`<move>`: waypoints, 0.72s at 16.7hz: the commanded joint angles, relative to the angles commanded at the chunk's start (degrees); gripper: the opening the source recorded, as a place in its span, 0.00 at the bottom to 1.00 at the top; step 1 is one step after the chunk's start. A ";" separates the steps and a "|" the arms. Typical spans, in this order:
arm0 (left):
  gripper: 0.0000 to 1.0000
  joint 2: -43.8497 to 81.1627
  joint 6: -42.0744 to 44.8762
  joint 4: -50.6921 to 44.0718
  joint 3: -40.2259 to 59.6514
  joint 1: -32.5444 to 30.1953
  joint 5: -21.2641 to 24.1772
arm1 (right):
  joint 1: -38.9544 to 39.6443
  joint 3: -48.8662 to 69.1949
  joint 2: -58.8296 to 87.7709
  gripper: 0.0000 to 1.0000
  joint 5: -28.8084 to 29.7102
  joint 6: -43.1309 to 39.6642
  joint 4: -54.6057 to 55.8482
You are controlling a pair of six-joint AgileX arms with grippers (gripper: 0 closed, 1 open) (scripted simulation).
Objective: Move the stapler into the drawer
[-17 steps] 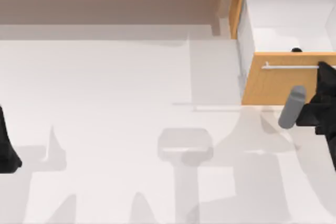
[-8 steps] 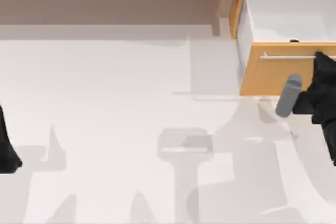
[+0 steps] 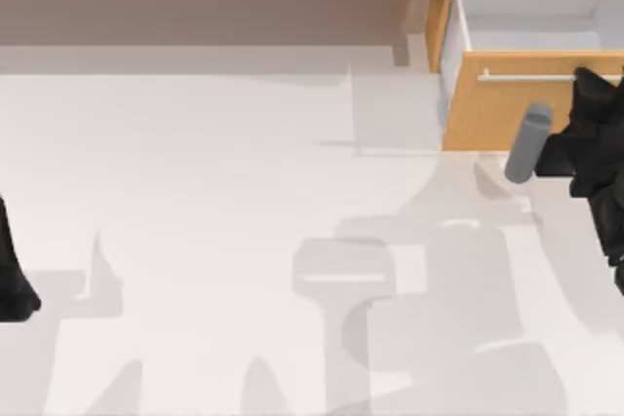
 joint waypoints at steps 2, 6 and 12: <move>1.00 0.00 0.00 0.00 0.00 0.00 0.00 | 0.14 -0.12 -0.14 0.00 0.14 0.13 -0.05; 1.00 0.00 0.00 0.00 0.00 0.00 0.00 | -0.45 4.06 1.54 0.00 -0.66 -0.17 -2.34; 1.00 0.00 0.00 0.00 0.00 0.00 0.00 | -2.23 13.29 5.32 0.00 -2.21 0.17 -8.13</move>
